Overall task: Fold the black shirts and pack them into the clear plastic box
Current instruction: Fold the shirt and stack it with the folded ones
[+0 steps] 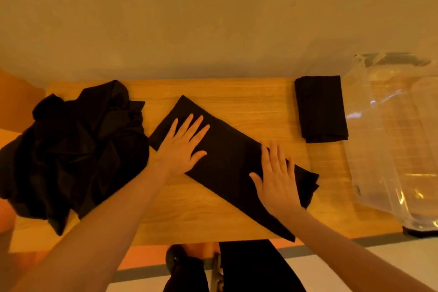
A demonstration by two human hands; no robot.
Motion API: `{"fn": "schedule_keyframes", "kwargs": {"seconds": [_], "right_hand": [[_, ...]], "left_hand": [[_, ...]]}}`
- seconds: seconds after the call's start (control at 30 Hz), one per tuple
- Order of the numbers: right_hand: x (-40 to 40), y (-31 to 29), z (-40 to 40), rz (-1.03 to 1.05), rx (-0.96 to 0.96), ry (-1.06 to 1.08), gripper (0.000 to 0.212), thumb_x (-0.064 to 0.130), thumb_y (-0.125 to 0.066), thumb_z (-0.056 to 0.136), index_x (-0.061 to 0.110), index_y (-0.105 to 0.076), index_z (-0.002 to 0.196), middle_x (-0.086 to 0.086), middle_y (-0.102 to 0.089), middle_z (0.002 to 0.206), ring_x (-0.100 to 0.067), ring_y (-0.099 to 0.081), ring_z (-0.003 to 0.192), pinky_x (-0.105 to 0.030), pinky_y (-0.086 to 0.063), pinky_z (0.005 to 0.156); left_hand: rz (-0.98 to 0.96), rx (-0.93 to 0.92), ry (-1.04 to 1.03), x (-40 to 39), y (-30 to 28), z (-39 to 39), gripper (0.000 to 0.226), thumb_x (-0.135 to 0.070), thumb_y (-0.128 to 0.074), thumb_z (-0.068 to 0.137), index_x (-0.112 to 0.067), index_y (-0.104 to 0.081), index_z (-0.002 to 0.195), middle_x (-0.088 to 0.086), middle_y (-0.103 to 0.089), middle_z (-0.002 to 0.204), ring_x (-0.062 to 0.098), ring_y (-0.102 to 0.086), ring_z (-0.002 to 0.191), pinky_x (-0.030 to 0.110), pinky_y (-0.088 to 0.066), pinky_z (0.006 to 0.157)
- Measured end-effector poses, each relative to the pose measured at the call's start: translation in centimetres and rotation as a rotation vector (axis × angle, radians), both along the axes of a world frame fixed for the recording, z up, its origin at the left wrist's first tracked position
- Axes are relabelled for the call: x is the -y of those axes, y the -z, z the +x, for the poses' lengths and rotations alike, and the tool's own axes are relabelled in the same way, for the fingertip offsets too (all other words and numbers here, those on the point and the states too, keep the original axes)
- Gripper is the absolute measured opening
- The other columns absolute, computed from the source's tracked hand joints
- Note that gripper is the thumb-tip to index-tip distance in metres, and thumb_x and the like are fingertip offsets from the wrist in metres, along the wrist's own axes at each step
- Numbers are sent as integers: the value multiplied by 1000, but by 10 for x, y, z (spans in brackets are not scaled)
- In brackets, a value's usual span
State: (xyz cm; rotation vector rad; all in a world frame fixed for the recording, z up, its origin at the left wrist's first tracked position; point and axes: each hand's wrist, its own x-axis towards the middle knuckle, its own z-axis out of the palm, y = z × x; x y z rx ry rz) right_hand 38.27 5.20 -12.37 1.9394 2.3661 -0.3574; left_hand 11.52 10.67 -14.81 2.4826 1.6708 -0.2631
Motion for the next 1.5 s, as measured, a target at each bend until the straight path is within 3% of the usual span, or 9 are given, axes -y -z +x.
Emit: {"fn": "schedule_keyframes", "kwargs": {"seconds": [0.2,0.6,0.7,0.8,0.93,1.07,1.17,1.3,1.5], "right_hand": [[-52,18,8,-50,100,-613,58,45,-25,93,17,-27,143,-2,-28,150,-18,-24,138,-40,-18,112],[-12,15,16,-168,-320,-74,62,47,-27,92,20,-8,145,4,-7,151,-15,-2,142,-36,-7,116],[-9,12,48,-159,-454,101,55,27,-48,95,18,-26,144,6,-20,150,-13,-17,141,-38,-22,115],[13,8,68,-109,-552,334,44,23,-53,93,11,-47,135,3,-40,142,-12,-34,130,-41,-36,108],[61,6,79,-115,-559,346,44,32,-51,93,6,-53,129,6,-36,140,-16,-32,134,-34,-28,109],[97,6,77,-61,-539,390,28,9,-65,85,3,-66,112,-7,-51,133,-13,-42,120,-29,-33,101],[108,4,60,-126,-600,363,15,9,-69,82,2,-70,94,-11,-59,109,-10,-53,87,-21,-40,77],[115,-1,43,-156,-576,425,11,20,-60,89,11,-65,85,3,-54,77,-2,-45,61,-12,-33,53],[110,-15,34,-253,-512,474,19,28,-61,88,9,-62,91,-6,-61,78,-10,-52,62,-16,-36,51]], "left_hand": [[-5,75,-481,16,-6,23,68,-50,-25,95,-11,-8,149,15,-5,156,31,0,144,50,1,114],[16,73,-251,-56,-20,13,63,-42,-29,98,-15,-6,150,9,1,158,26,4,145,47,4,114],[-2,329,-435,3,-31,42,59,-33,-39,97,-11,-18,148,12,-8,156,29,0,144,50,-2,115],[-53,408,-233,76,-33,91,53,-35,-37,91,-11,-41,139,12,-32,149,30,-23,140,56,-22,110],[-220,206,76,123,-22,125,66,-50,-10,89,-22,-14,148,0,-4,156,19,10,140,46,8,111],[-120,16,199,117,-7,108,62,-50,-17,90,-24,-23,146,0,-17,154,18,-4,140,47,-7,110],[-125,6,321,106,-5,93,60,-48,-24,96,-27,0,147,-4,11,152,14,17,137,43,9,111],[-113,-7,218,115,-18,88,61,-44,-29,98,-23,-4,149,0,2,158,18,10,144,40,10,113],[-139,51,-89,198,-7,112,64,-54,-18,93,-20,-4,145,5,-3,155,24,5,141,45,3,111]]}}
